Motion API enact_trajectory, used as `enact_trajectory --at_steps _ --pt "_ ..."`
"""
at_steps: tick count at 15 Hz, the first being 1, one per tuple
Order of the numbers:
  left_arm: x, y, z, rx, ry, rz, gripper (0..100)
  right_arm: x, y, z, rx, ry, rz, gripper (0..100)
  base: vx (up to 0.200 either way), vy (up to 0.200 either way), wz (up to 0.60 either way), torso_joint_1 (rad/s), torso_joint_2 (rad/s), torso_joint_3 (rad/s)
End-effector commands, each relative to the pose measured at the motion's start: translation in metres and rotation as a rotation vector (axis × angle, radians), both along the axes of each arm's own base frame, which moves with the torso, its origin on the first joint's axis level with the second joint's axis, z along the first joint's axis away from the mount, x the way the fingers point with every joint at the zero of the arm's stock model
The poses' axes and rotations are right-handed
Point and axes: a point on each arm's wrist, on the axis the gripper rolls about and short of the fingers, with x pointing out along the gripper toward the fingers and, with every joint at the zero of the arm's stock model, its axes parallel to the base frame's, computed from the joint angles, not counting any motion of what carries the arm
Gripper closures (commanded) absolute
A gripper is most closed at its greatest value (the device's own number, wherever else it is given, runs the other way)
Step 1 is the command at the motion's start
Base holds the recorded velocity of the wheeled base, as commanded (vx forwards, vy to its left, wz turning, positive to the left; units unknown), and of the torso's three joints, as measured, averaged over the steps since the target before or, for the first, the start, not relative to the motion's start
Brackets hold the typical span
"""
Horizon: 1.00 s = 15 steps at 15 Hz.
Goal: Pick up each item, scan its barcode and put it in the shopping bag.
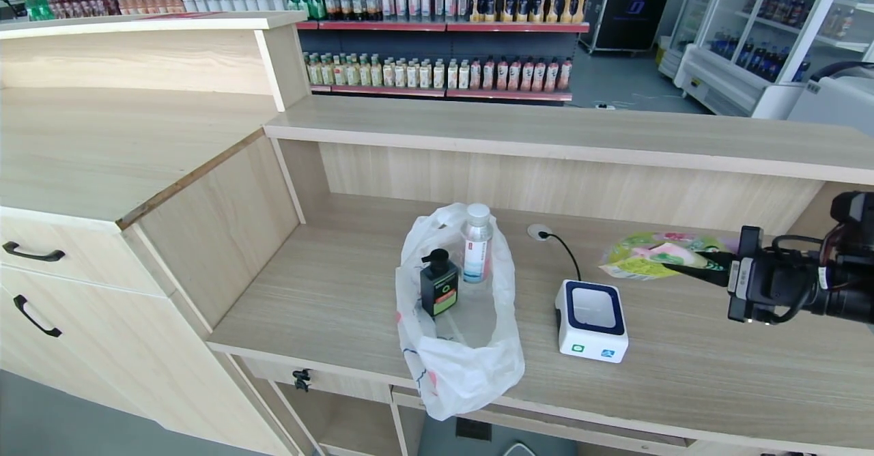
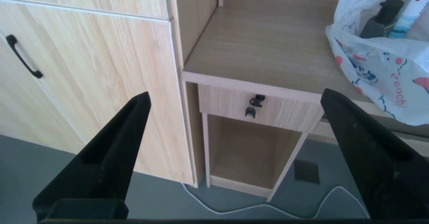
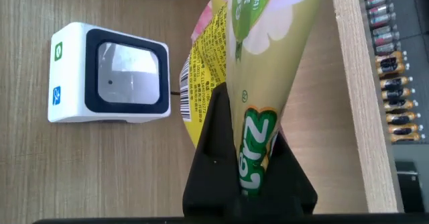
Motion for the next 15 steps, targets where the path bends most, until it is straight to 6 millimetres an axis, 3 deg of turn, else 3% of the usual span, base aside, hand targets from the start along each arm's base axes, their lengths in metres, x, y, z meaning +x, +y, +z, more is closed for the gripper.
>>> enact_trajectory --at_steps 1,8,15 --pt "0.0 0.0 0.0 -0.001 0.0 0.0 0 0.008 0.003 -0.003 -0.026 -0.019 0.024 100 0.0 0.0 0.0 0.0 0.0 0.0" --pt "0.0 0.0 0.0 -0.001 0.0 0.0 0 0.017 0.038 -0.003 -0.047 -0.068 0.149 100 0.0 0.0 0.0 0.0 0.0 0.0" --pt "0.0 0.0 0.0 -0.001 0.0 0.0 0 0.028 0.036 -0.008 -0.129 -0.171 0.172 100 0.0 0.0 0.0 0.0 0.0 0.0"
